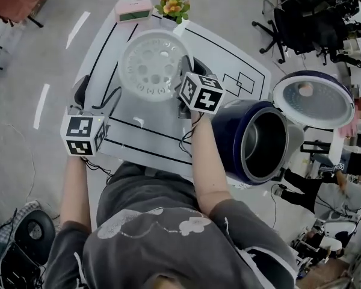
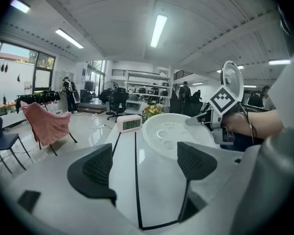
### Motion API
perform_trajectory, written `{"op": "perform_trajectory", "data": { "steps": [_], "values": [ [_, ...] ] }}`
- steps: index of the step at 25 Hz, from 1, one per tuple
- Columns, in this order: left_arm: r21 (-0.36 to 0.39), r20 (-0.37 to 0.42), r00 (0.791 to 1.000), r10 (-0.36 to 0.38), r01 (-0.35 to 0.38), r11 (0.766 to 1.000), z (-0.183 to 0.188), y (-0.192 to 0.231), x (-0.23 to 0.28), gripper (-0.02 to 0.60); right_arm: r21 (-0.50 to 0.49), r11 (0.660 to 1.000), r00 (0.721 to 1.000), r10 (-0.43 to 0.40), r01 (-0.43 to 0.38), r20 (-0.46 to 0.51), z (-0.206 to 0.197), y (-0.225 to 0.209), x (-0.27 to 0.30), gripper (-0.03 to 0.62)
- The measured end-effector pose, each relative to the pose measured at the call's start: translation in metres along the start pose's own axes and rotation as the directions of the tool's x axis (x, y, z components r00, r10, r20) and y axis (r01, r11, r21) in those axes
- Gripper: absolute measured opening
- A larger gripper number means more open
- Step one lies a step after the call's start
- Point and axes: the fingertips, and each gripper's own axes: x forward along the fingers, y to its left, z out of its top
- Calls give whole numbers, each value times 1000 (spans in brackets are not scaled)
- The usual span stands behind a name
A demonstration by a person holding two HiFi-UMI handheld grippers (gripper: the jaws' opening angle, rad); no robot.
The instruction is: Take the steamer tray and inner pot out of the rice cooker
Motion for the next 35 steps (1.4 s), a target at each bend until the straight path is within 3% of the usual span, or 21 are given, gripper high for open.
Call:
{"op": "perform_trajectory", "data": {
  "steps": [4,15,21,26,30,35],
  "values": [
    [-5,-33,999,-19,19,1000,-12,1,17,408,52,997,999,-48,50,-24,-18,-17,24,49],
    [-4,-57,997,-50,50,999,-17,-7,43,408,69,994,994,-86,91,-73,-40,-30,54,49],
    [-4,-64,996,-57,57,998,-20,-12,47,408,33,992,984,-117,122,-131,-56,-36,63,52],
    [1,-66,996,-59,59,998,-21,-12,47,408,-22,995,975,-104,102,-196,-67,-31,68,67],
    [7,-57,997,-53,54,999,-17,-10,45,408,-16,996,978,-89,88,-189,-67,-27,66,168],
    [15,-32,998,-57,58,998,-7,-12,41,408,-29,995,988,-96,93,-121,-49,-24,50,247]
  ]
}}
